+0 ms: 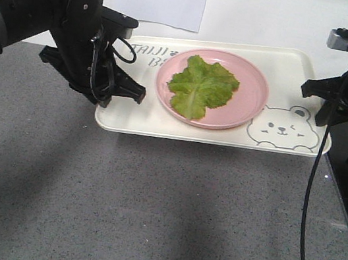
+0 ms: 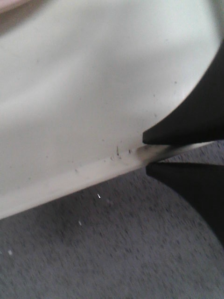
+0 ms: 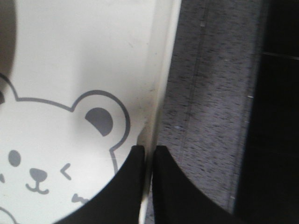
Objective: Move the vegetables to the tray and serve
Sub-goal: 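Lower the tray onto the counter with both grippers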
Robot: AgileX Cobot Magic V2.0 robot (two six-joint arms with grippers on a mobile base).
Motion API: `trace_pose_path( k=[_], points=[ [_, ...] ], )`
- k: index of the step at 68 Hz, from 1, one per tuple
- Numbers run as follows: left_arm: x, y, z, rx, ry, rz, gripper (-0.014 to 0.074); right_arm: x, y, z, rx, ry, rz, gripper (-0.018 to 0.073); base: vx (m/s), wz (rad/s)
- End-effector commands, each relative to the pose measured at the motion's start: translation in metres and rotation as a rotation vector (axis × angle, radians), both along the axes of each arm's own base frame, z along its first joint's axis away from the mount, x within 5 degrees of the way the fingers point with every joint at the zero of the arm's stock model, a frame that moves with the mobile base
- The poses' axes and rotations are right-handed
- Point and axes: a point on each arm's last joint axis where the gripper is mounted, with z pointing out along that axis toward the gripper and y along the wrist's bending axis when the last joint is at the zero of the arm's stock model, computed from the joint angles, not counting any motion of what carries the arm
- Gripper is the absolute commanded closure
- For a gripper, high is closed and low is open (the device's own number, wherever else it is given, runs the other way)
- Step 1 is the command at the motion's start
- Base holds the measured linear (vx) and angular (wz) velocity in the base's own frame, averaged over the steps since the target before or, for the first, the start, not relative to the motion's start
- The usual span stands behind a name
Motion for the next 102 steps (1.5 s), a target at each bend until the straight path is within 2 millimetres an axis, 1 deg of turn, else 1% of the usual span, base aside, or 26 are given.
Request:
trace_pose_path(
  k=[1, 5, 14, 20, 27, 37, 44, 54, 60, 66, 77, 92, 98, 102],
  points=[
    [-0.010, -0.006, 0.037, -0.078, -0.131, -0.049, 0.0602, -0.008, 0.026, 0.023, 0.148, -0.060, 0.088, 0.0566, 0.00, 0.00],
    [-0.010, -0.004, 0.034, -0.058, -0.131, -0.048, 0.0602, -0.005, 0.034, 0.018, 0.146, -0.050, 0.109, 0.0565, 0.00, 0.00],
    [-0.007, -0.003, 0.024, -0.021, -0.119, -0.047, 0.0602, 0.002, 0.061, -0.002, 0.124, -0.010, 0.184, 0.0565, 0.00, 0.00],
    [-0.005, -0.004, 0.012, -0.003, -0.092, -0.049, 0.0602, 0.005, 0.077, -0.016, 0.096, 0.016, 0.218, 0.0565, 0.00, 0.00],
    [-0.003, -0.004, -0.008, 0.020, -0.053, -0.051, 0.0602, 0.009, 0.087, -0.029, 0.053, 0.040, 0.235, 0.0565, 0.00, 0.00],
    [0.000, 0.004, -0.032, 0.037, -0.022, -0.032, 0.0602, 0.014, 0.090, -0.044, 0.043, 0.081, 0.209, 0.0565, 0.00, 0.00],
    [0.000, 0.013, -0.045, 0.056, 0.000, -0.007, 0.0602, 0.016, 0.091, -0.053, 0.042, 0.113, 0.213, 0.0565, 0.00, 0.00],
    [0.001, 0.023, -0.054, 0.071, 0.020, 0.010, 0.0602, 0.018, 0.092, -0.064, 0.039, 0.156, 0.216, 0.0561, 0.00, 0.00],
    [0.002, 0.026, -0.054, 0.070, 0.022, 0.019, 0.0602, 0.019, 0.092, -0.069, 0.042, 0.177, 0.217, 0.0558, 0.00, 0.00],
    [0.003, 0.027, -0.054, 0.085, 0.013, 0.015, 0.0602, 0.019, 0.092, -0.070, 0.042, 0.178, 0.217, 0.0542, 0.00, 0.00],
    [0.003, 0.027, -0.054, 0.093, 0.010, 0.013, 0.0601, 0.019, 0.093, -0.070, 0.047, 0.179, 0.217, 0.0471, 0.00, 0.00],
    [0.003, 0.027, -0.054, 0.093, 0.016, 0.014, 0.0581, 0.019, 0.093, -0.070, 0.045, 0.179, 0.216, 0.0271, 0.00, 0.00],
    [0.002, 0.028, -0.054, 0.098, 0.025, 0.015, 0.0558, 0.019, 0.092, -0.070, 0.044, 0.181, 0.207, 0.0187, 0.00, 0.00],
    [0.002, 0.028, -0.054, 0.101, 0.031, 0.018, 0.0540, 0.019, 0.092, -0.070, 0.038, 0.181, 0.207, 0.0148, 0.00, 0.00]
  ],
)
